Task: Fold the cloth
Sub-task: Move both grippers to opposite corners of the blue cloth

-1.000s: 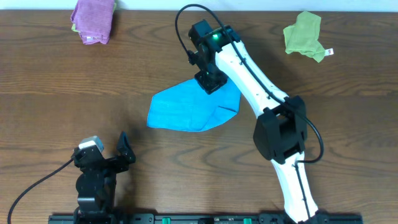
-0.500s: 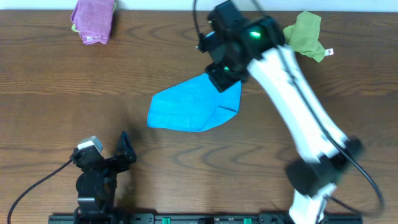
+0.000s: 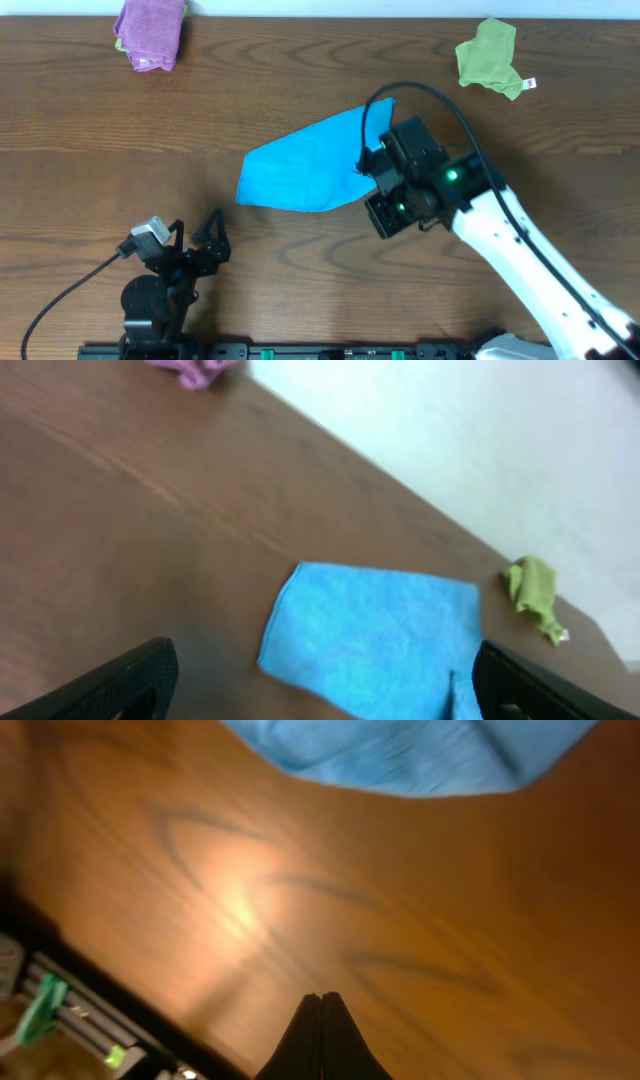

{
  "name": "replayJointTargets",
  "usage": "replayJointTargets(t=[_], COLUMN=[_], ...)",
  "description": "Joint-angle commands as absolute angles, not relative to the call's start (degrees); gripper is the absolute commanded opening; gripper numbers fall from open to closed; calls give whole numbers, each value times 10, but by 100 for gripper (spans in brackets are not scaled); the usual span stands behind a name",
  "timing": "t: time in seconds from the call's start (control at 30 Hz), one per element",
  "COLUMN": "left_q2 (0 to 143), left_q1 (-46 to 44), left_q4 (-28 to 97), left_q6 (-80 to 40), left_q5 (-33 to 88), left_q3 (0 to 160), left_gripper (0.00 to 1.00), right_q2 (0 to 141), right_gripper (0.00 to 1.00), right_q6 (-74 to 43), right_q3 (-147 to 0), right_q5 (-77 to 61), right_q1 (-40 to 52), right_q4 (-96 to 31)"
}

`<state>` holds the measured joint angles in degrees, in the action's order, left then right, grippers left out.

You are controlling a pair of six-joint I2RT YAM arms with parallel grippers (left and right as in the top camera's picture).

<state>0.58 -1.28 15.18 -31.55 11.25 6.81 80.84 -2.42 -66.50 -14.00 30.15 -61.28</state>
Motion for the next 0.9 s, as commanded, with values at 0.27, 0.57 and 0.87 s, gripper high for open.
replayJointTargets(t=[0.27, 0.57, 0.87], left_q2=[100, 415, 700], left_q1=[-13, -13, -54], left_q4=[77, -32, 9], left_q6=[-239, -190, -163], left_q5=[277, 303, 310], left_q3=[39, 108, 265], left_gripper=[95, 96, 96], right_q2=[804, 804, 804], right_gripper=[12, 28, 31], right_q6=[-49, -23, -1], right_q3=[-630, -630, -630], right_q5=[-157, -166, -187], right_q1=[280, 198, 143], right_q4=[-559, -515, -505])
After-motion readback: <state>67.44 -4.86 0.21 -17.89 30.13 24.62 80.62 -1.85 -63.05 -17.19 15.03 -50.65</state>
